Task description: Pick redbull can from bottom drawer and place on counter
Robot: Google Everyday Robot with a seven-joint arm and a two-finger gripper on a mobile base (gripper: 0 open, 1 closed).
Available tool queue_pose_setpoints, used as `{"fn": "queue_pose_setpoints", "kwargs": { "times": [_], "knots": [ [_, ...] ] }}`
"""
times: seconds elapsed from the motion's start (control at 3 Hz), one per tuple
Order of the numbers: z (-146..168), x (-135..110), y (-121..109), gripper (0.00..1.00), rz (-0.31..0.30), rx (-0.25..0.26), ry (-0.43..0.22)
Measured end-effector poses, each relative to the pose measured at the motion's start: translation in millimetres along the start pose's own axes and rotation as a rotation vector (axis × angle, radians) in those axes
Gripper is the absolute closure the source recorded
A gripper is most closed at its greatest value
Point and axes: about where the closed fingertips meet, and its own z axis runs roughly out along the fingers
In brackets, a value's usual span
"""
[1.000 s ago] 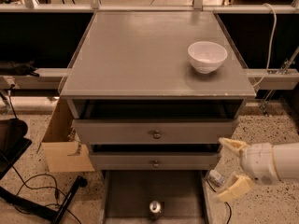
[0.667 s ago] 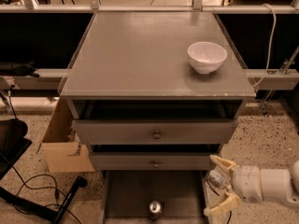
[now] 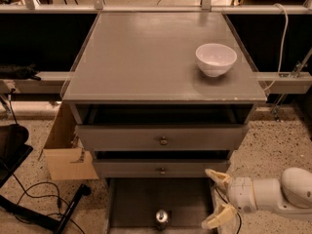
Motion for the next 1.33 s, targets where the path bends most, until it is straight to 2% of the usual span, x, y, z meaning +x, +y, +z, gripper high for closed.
{"fn": "queue_pose_setpoints", "kwargs": {
  "times": [0.33, 0.67, 1.0, 1.33],
  "knots": [
    [11.4, 19.4, -9.4, 0.0, 0.014, -0.026, -0.014],
    [36.9, 79.4, -11.1, 0.0, 0.02, -0.077, -0.047],
    [67.5, 136.1, -3.7, 0.0, -0.001, -0.112, -0.088],
    [95.4, 173.7, -5.0, 0.0, -0.024, -0.111, -0.109]
  ]
}}
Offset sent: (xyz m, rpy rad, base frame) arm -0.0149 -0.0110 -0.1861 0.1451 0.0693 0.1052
